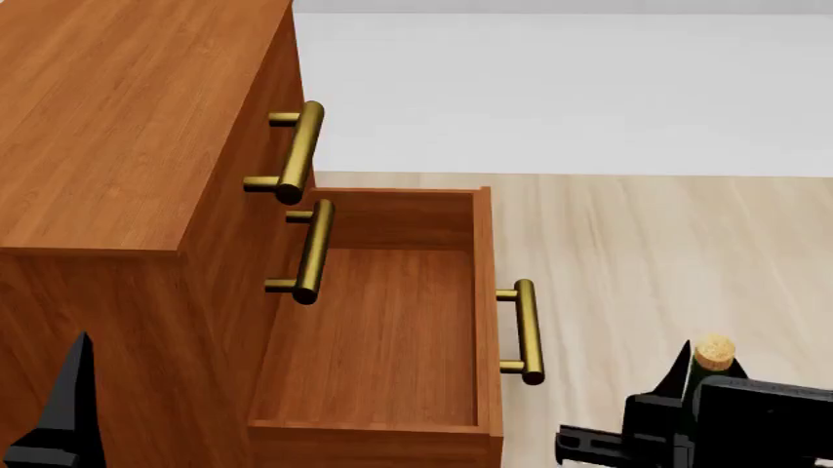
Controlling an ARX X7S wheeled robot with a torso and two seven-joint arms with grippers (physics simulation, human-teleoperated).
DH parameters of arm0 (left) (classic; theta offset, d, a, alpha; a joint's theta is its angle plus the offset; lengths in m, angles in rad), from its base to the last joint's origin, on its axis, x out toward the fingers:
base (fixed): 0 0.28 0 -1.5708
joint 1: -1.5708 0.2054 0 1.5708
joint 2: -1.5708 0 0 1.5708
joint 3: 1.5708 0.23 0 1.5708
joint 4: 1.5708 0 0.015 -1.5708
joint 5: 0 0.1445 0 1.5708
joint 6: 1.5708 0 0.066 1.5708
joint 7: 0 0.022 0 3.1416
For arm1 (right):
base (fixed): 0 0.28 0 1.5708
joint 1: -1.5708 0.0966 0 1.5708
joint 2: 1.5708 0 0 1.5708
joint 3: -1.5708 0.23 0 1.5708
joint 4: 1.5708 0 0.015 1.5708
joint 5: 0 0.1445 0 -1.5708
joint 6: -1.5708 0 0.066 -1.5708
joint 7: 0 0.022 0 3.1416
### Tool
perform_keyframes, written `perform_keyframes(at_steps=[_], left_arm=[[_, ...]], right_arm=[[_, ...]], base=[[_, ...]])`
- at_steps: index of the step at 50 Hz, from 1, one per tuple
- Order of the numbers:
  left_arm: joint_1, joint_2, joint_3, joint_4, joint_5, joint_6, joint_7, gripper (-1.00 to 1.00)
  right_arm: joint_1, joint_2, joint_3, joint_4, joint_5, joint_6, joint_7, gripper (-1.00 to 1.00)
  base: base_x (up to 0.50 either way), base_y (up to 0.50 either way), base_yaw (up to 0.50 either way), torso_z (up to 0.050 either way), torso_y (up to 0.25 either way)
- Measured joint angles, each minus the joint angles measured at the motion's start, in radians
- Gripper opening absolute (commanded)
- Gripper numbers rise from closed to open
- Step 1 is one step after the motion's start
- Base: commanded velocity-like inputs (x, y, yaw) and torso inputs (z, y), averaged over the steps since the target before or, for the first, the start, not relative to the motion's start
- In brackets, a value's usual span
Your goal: Put the wine bottle in the bottom drawer of the cabinet.
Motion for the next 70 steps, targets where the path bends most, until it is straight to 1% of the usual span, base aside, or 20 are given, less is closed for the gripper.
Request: perform_keyframes(at_steps=[15,29,50,70], left_arm=[[0.014,-0.009,-0.004,-0.007,0.009,0.009,0.011,1.00],[0.026,-0.014,-0.008,-0.005,0.018,0.015,0.014,1.00],[0.040,-0.014,-0.015,-0.016,0.015,0.022,0.024,1.00],[0.059,-0.016,-0.018,-0.031,0.010,0.033,0.037,1.00]], right_arm=[[0.158,0.022,0.011,-0.139,0.069,0.144,0.050,-1.00],[0.426,-0.005,0.013,-0.175,0.204,0.343,0.045,-1.00],[0.787,-0.136,0.000,-0.049,0.361,0.553,0.006,-1.00],[0.983,-0.306,-0.038,0.173,0.421,0.626,-0.094,-1.00]], base=[[0.00,0.00,0.00,0.000,0.000],[0.00,0.00,0.00,0.000,0.001],[0.00,0.00,0.00,0.000,0.001],[0.00,0.00,0.00,0.000,0.001]])
